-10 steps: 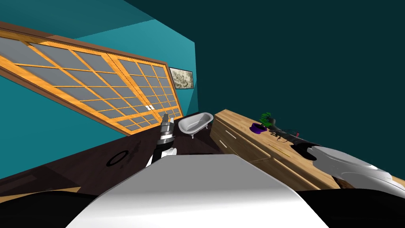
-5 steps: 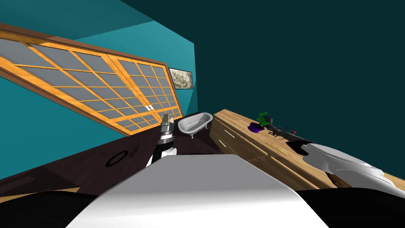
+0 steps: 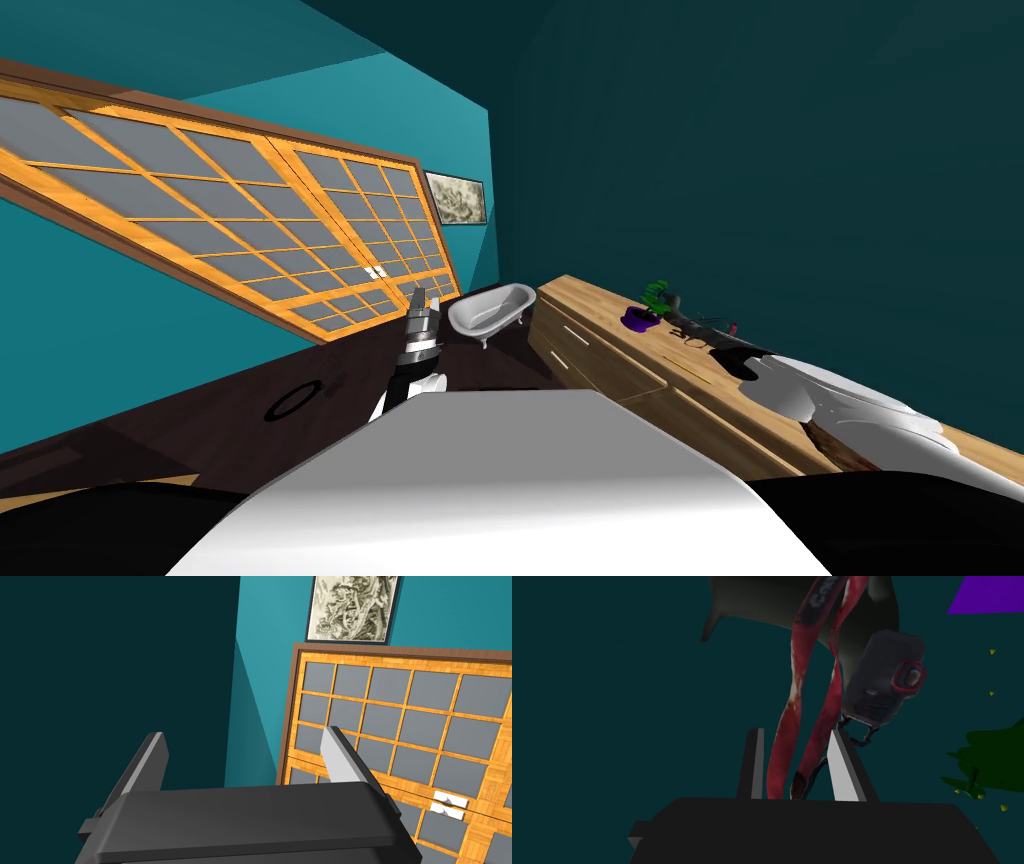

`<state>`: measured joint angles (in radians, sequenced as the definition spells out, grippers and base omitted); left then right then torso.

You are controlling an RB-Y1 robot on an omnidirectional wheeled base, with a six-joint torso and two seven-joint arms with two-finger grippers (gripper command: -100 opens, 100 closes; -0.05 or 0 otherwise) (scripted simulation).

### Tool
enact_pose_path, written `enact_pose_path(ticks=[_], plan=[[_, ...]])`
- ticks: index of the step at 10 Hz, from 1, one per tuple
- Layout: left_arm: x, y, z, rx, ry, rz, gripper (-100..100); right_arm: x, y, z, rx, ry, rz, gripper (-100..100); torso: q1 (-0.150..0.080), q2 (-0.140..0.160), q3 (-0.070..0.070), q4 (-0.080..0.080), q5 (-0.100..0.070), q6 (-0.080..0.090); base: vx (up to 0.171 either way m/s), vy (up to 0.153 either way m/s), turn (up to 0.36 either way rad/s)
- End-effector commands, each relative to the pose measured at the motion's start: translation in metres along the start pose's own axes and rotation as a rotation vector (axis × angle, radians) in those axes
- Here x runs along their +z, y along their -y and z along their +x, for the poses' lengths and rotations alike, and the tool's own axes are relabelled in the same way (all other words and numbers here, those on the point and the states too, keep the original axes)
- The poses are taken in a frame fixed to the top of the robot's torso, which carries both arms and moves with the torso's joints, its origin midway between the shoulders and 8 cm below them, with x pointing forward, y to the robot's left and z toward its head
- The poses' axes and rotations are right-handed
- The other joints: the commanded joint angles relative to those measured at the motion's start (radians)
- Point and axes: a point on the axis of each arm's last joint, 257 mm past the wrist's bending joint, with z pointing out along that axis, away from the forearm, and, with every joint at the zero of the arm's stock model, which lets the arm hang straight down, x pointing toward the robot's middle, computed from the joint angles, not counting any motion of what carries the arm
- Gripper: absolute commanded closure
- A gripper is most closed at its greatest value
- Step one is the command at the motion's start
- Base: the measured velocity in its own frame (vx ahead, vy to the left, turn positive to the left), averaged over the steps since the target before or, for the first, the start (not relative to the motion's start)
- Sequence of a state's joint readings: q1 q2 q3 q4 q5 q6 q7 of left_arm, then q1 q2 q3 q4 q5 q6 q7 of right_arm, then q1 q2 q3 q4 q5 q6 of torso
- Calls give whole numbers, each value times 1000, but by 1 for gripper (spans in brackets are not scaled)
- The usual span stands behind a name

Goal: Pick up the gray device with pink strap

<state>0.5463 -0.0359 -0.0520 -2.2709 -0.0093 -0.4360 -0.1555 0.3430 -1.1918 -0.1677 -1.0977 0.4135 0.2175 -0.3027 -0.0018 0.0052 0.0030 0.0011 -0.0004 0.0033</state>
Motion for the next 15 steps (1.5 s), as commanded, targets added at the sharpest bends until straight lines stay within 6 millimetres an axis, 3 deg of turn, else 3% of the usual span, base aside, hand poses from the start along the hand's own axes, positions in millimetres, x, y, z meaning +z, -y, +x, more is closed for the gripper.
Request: enact_pose_path(ticks=[1, 7, 9, 12, 15], plan=[[0, 0, 0, 0, 0, 0, 0, 0, -3, 0, 4, 0, 12, 100, 0, 0, 0, 0, 0, 0, -19, -28, 11], [0, 0, 0, 0, 0, 0, 0, -7, -18, 13, 18, -42, 26, 100, 2, -2, -1, -1, 0, 0, -18, -19, -8], [0, 0, 0, 0, 0, 0, 0, -14, -33, 23, -2, -71, 30, 100, 1, -1, -1, -1, 0, 1, -35, -46, -38], [0, 0, 0, 0, 0, 0, 0, -15, -34, 31, 23, -103, 35, 100, 3, -3, -2, -2, 1, 0, -8, -5, 4], [0, 0, 0, 0, 0, 0, 0, -27, -51, 50, -9, -164, 39, 100, 0, -1, -1, -1, 0, 0, -36, -37, -21]])
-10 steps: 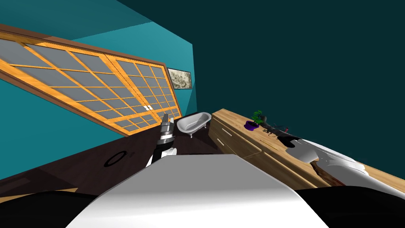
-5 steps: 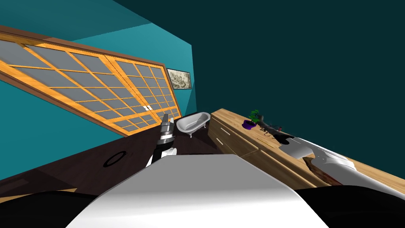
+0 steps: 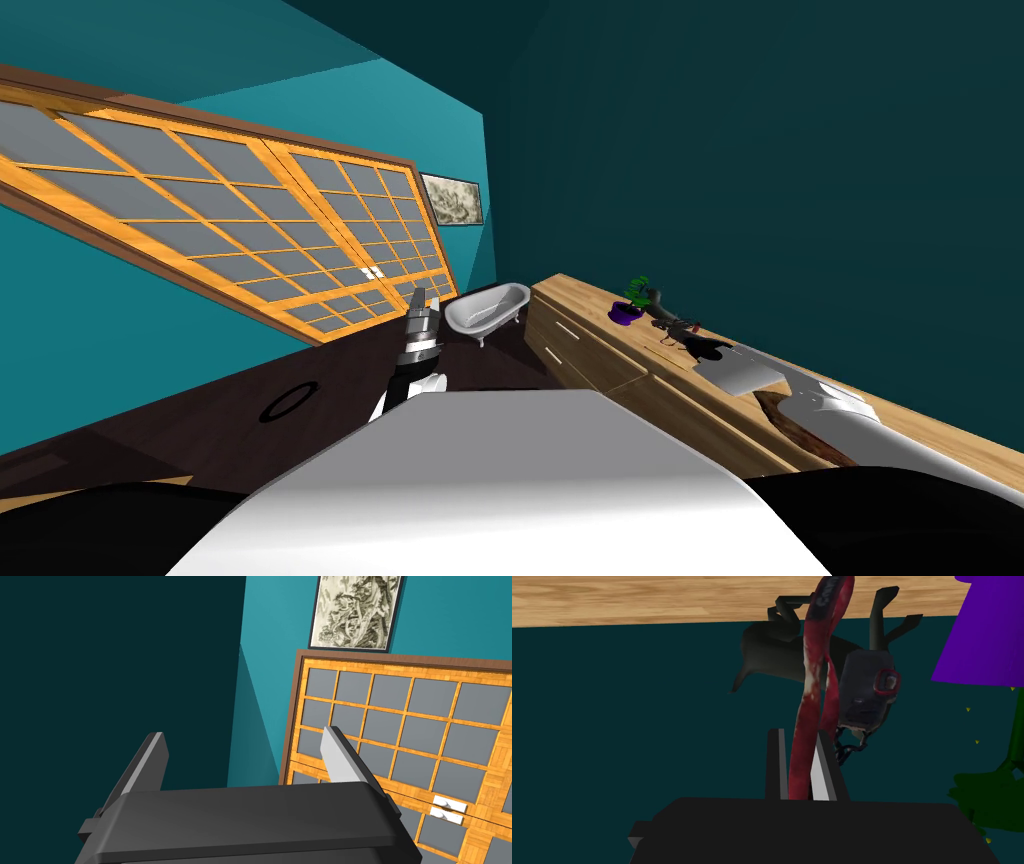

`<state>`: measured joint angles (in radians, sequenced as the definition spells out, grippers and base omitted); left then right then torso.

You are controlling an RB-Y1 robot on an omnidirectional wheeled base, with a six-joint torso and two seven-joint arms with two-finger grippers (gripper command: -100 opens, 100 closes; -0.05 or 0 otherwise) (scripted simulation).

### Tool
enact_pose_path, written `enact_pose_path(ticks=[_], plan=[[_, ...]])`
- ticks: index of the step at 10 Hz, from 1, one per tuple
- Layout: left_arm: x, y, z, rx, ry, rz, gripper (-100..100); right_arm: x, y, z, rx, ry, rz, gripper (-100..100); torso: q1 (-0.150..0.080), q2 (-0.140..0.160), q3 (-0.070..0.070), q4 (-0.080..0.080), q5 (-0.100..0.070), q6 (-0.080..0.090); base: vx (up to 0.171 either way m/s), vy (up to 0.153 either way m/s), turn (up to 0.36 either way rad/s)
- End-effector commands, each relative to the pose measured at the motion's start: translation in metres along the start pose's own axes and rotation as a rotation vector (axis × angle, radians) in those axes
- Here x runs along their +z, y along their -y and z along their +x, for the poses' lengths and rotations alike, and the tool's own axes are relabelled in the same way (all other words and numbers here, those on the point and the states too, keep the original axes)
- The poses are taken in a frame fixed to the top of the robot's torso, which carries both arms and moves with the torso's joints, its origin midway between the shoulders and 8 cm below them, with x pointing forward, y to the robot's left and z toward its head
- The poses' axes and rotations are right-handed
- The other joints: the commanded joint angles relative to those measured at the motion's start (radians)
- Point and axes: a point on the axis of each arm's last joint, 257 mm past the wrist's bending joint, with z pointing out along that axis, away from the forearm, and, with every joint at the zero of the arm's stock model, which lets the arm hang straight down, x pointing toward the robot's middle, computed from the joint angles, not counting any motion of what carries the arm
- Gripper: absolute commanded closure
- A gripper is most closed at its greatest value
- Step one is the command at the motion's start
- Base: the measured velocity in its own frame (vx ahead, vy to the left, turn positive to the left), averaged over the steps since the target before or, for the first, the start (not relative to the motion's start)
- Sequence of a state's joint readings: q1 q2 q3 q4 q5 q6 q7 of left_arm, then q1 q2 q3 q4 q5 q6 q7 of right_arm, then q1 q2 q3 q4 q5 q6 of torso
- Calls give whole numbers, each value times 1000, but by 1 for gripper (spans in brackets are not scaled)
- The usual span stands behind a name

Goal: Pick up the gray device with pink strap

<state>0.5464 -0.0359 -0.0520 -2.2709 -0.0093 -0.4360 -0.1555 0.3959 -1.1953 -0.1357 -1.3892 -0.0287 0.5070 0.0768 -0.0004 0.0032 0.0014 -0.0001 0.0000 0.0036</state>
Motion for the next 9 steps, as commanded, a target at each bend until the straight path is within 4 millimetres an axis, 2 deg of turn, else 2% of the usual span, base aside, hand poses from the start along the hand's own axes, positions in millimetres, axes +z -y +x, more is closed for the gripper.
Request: enact_pose_path(ticks=[1, 2, 3, 4, 6, 8, 9], plan=[[0, 0, 0, 0, 0, 0, 0, -1, -2, 6, 7, -25, 1, 100, 0, 0, 0, 0, 0, 0, -2, -7, 6], [0, 0, 0, 0, 0, 0, 0, -2, -2, 8, 17, -31, 1, 100, 1, -1, -1, 0, 0, 0, 6, 2, 0], [0, 0, 0, 0, 0, 0, 0, -8, -5, 24, -19, -73, 12, 100, 2, -2, -1, 0, 0, 0, -35, -34, -42], [0, 0, 0, 0, 0, 0, 0, -13, -16, 28, -22, -90, 0, 100, 0, 0, 0, 0, 0, 1, -45, -47, -22], [0, 0, 0, 0, 0, 0, 0, -15, -19, 37, -14, -126, -3, 100, 0, 0, 0, 0, 0, 0, -10, -18, 2], [0, 0, 0, 0, 0, 0, 0, -15, -19, 37, -12, -127, -1, 100, 2, -2, -1, 0, 0, 0, 0, 0, 0], [0, 0, 0, 0, 0, 0, 0, -15, -19, 38, -12, -129, -1, 0, 2, -2, -1, 0, 1, 0, 0, 0, 0]])
